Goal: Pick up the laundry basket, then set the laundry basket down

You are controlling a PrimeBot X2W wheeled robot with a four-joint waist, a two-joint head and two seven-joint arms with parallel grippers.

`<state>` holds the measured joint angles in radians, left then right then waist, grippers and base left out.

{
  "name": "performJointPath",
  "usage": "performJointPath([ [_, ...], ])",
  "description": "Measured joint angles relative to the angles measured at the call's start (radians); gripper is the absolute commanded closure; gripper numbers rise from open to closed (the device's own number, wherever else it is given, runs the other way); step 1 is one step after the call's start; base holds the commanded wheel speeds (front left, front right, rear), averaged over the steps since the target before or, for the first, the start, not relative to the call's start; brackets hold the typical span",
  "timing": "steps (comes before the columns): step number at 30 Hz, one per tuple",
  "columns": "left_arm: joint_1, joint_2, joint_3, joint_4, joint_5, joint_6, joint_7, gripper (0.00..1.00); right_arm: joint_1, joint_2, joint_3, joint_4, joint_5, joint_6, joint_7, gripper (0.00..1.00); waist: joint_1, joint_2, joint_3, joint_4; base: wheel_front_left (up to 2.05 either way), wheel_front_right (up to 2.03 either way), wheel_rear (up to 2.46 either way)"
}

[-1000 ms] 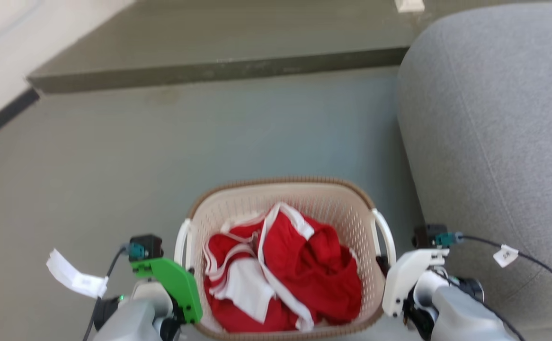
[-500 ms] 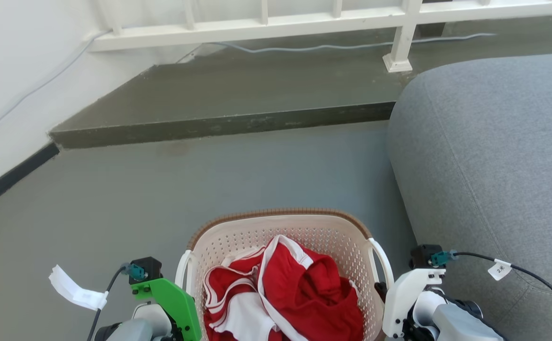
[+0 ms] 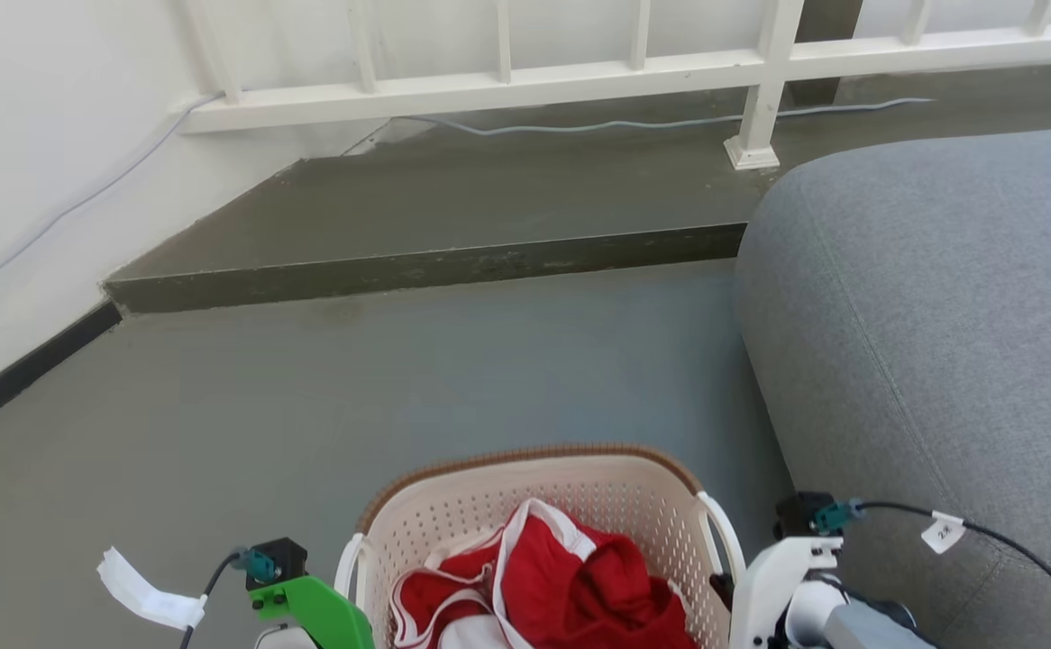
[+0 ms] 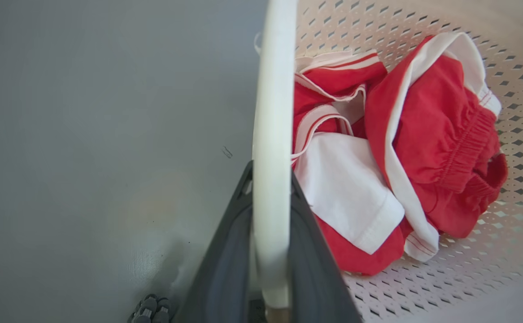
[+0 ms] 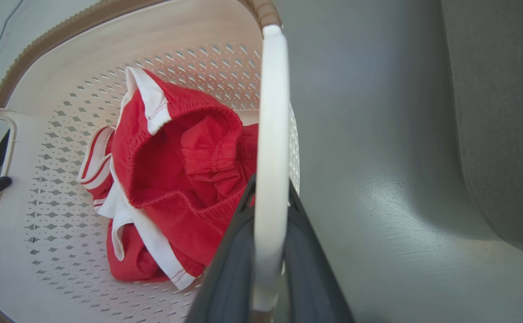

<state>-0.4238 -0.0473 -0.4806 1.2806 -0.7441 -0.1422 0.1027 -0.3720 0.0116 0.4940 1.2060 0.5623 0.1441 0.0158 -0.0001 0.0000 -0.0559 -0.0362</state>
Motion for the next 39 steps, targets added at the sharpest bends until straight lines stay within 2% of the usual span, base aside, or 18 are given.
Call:
performJointPath([
  [39, 0.03, 0.003, -0.006, -0.01, -0.035, 0.0, -0.006, 1.0, 0.031, 0.0, 0.024, 0.0, 0.044, 0.0, -0.007, 1.0, 0.0001, 0.0, -0.016, -0.003, 0.0, 0.0, 0.0],
])
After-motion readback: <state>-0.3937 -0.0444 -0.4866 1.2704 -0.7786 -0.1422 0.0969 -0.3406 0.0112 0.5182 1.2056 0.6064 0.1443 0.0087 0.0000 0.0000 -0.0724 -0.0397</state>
